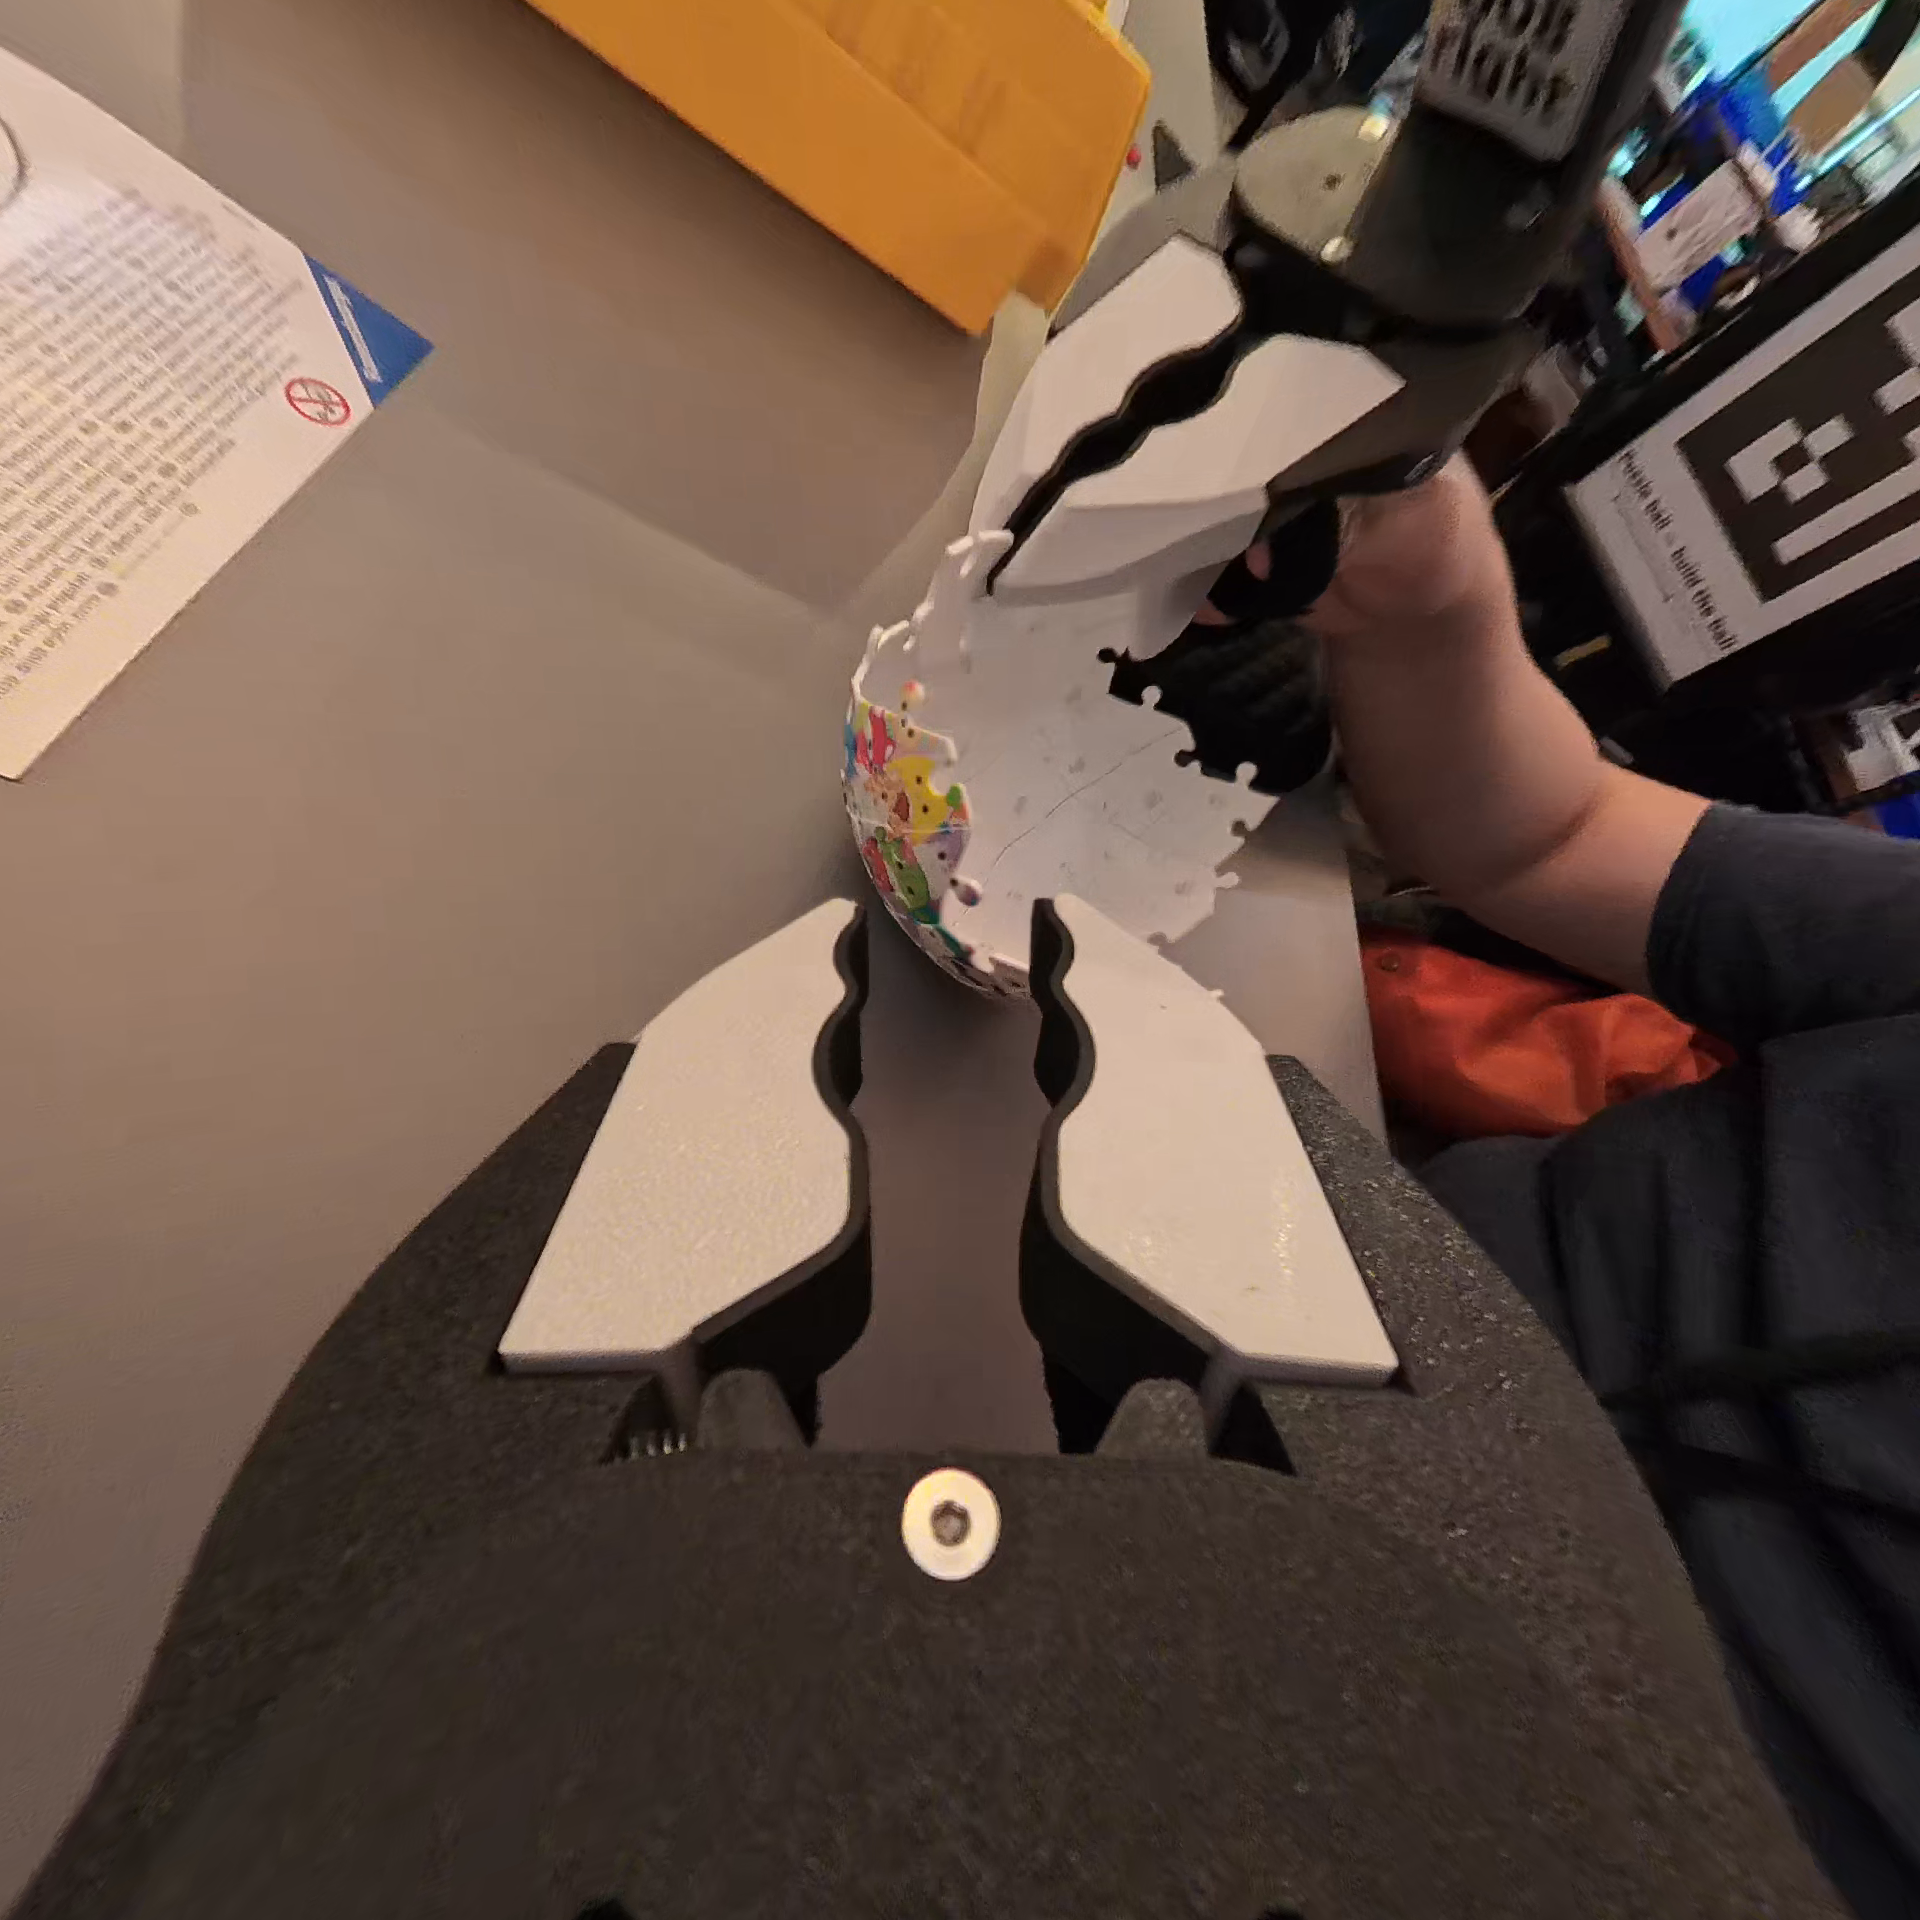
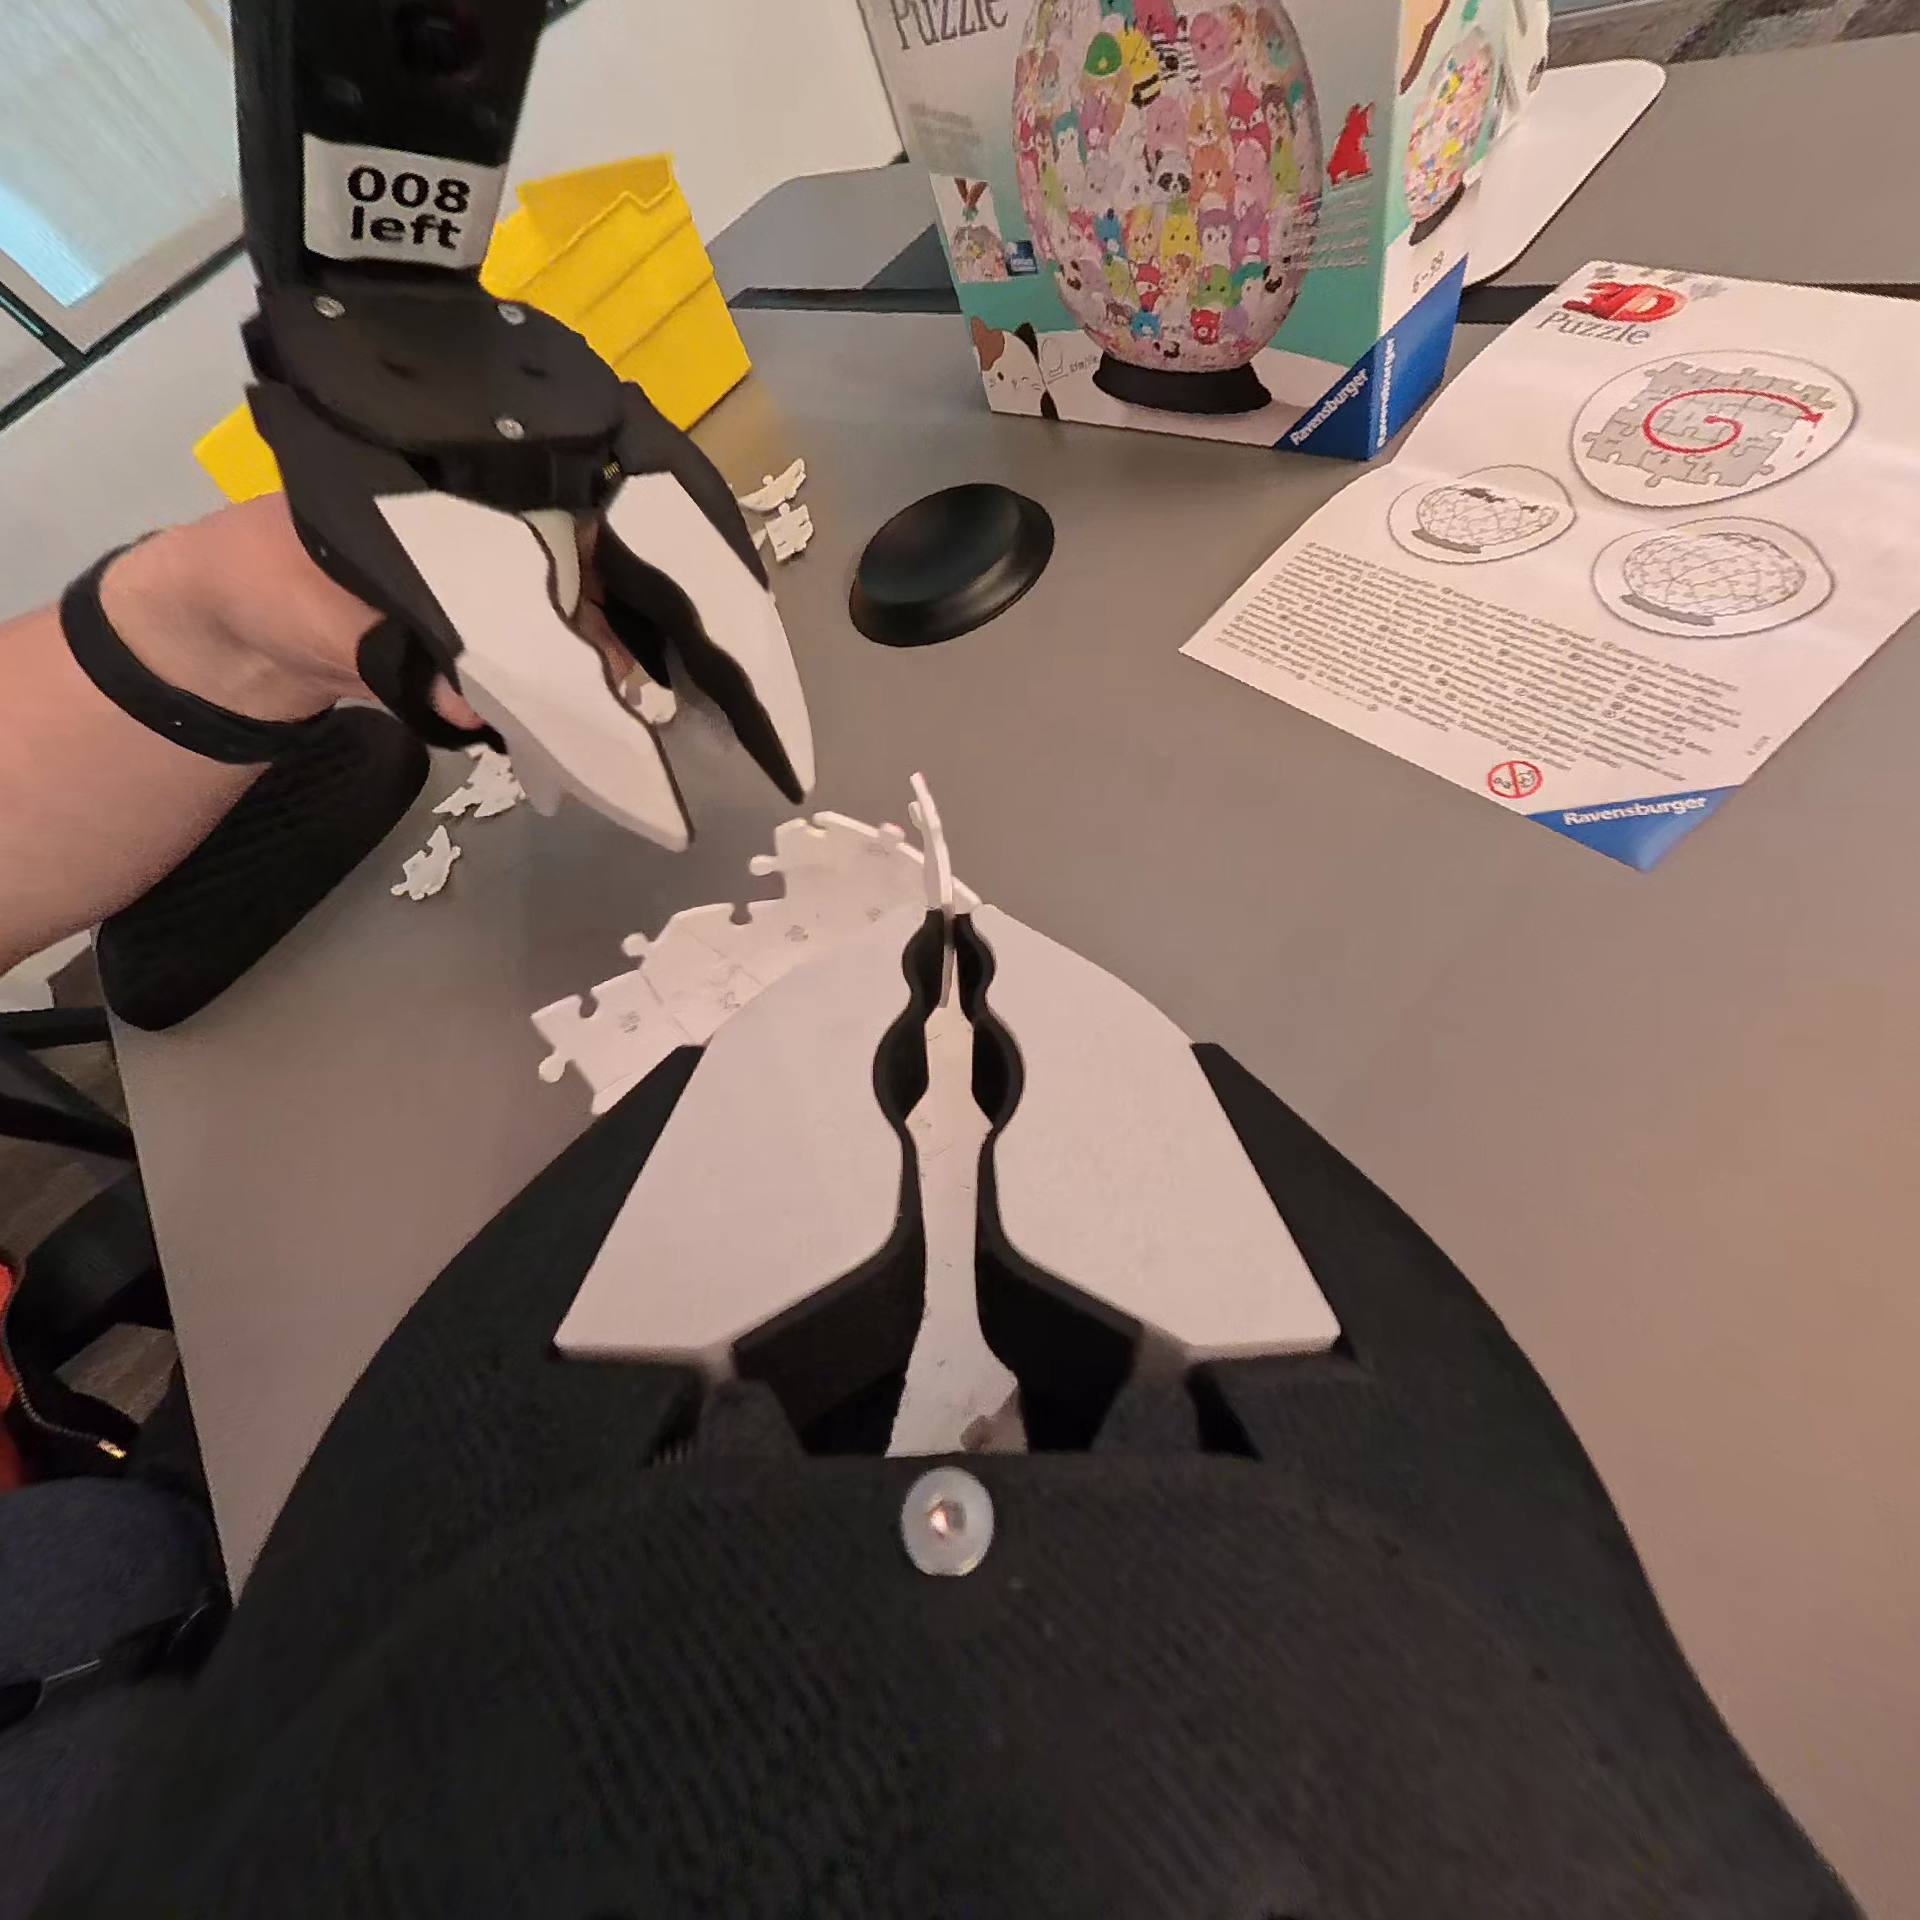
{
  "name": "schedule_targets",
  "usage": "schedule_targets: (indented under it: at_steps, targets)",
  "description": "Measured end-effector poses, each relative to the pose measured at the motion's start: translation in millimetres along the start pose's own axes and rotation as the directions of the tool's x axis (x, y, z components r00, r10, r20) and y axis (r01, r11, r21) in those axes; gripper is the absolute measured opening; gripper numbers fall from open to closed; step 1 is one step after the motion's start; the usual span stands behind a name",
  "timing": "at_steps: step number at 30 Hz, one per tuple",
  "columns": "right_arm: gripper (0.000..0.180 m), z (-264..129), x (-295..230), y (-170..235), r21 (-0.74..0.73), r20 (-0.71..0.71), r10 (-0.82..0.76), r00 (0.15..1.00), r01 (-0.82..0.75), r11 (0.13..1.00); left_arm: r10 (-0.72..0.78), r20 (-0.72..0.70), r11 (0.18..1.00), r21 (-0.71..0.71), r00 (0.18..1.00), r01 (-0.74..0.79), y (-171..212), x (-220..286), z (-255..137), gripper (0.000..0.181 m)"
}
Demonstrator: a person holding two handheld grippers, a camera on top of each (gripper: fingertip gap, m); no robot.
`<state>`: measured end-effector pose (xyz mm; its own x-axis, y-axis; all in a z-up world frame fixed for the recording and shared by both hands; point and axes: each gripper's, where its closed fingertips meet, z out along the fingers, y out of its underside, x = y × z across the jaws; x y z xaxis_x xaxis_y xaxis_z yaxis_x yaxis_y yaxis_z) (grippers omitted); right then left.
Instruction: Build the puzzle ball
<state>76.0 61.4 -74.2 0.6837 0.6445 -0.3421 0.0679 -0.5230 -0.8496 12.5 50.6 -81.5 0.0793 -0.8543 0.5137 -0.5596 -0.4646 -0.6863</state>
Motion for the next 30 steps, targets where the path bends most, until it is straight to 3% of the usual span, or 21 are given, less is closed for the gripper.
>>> schedule_targets:
  at_steps: [7,30]
  targets:
    - [0.003,-2.2,-5.0,-7.8,0.010,0.022,-0.019,1.000,0.019,1.000,0.024,0.067,0.999,0.021,0.997,-0.026,-11.3,-12.9,6.2,0.033]
    - [0.003,-6.6,6.4,-19.5,0.023,0.213,-0.046,0.976,0.042,0.999,0.002,-0.036,0.999,-0.043,0.999,-0.004,-8.2,-21.4,24.8,0.029]
